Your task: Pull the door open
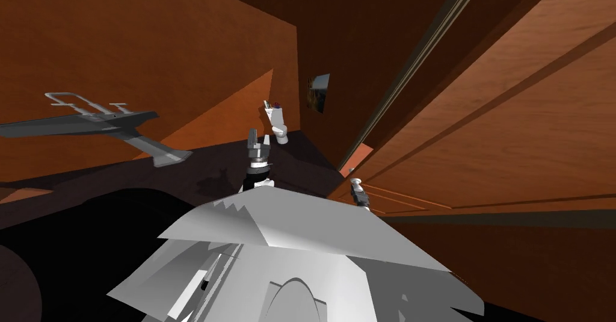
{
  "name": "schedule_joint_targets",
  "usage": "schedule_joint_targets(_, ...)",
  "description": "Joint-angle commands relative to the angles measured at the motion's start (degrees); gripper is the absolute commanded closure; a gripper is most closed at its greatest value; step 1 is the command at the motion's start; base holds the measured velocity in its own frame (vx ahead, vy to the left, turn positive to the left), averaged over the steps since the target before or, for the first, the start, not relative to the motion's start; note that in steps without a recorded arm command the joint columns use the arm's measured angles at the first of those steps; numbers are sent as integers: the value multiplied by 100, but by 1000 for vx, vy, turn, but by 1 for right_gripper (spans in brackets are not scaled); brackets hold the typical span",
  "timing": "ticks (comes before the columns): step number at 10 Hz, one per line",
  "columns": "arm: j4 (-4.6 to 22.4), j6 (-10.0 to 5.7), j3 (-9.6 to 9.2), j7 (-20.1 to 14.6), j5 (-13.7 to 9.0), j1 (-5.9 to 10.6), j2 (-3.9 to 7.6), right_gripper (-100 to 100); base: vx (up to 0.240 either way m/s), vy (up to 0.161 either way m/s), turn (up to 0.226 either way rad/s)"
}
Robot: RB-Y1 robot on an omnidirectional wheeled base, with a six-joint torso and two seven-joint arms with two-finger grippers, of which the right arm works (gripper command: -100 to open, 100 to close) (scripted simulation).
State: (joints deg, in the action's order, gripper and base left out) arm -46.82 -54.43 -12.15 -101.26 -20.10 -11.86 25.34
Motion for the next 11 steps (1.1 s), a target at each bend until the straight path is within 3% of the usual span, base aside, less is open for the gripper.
schedule_joint_targets(1, -14, -105, -40, -48, 13, -50, 50, 100, -170, -53, 151)
schedule_joint_targets(8, 56, -643, -297, -333, 79, -334, 331, 100, -203, -57, 142)
schedule_joint_targets(10, 92, -640, -323, -332, 92, -332, 319, 100, -133, -26, 57)
schedule_joint_targets(11, 150, -738, -367, -387, 121, -360, 352, 100, -137, -27, 149)
